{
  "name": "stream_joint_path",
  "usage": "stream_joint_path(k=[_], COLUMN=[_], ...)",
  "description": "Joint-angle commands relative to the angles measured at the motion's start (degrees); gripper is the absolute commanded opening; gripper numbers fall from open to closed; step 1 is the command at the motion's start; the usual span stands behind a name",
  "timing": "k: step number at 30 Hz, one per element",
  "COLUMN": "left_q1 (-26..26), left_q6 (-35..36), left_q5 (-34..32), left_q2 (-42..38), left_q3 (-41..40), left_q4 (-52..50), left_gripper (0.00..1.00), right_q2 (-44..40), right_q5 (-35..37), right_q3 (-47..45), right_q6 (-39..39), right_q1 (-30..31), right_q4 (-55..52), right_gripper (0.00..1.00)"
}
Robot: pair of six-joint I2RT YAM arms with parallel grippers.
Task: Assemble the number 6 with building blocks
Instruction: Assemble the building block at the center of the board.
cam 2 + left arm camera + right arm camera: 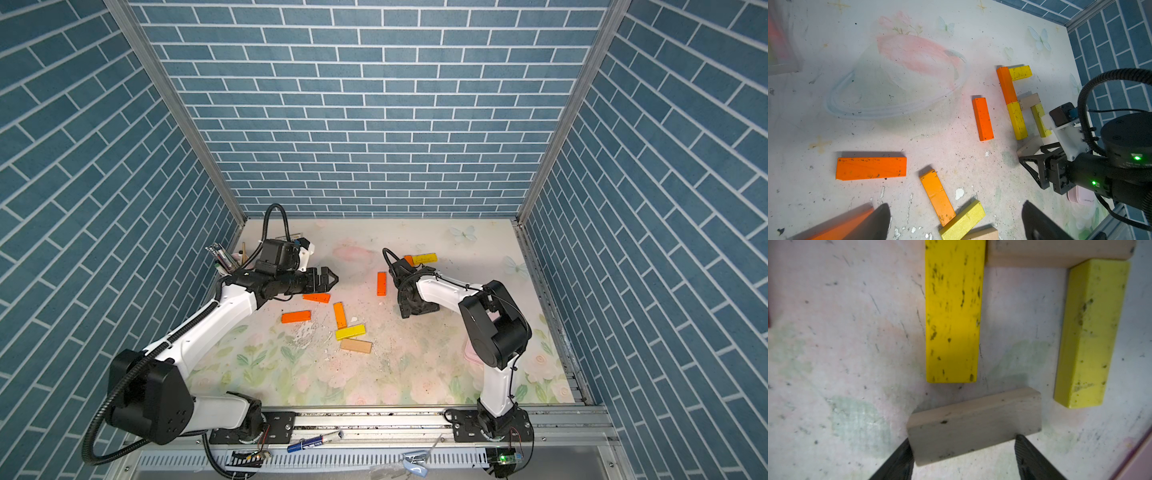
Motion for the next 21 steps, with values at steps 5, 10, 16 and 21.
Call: stream_joint_path(k=[5,10,16,21], left_q1=[-0.3,-0.3,-0.3,-0.3], left_q6=[0.4,0.4,0.3,0.4], left_q5=[-0.4,-0.4,-0.4,-0.3], left_q2=[-1.0,-1.0,-1.0,-1.1], left_q3=[1.1,1.1,1.0,1.0], left_q4=[-0.8,-0.7,-0.7,-0.6], left_gripper=[0.99,0.99,0.99,0.99], right_q2=[1.7,1.5,1.8,1.9], right_q5=[0.6,0.5,0.6,0.8], right_q3=[1.4,1.3,1.6,2.1], right_q6=[-1.1,-0.6,-0.6,-0.3], right_q1=[-0.7,-1.1,-1.5,-1.7], right_q4=[-1.2,-0.7,-0.7,-0.8], right_gripper=[0.73,0.72,0.71,0.71])
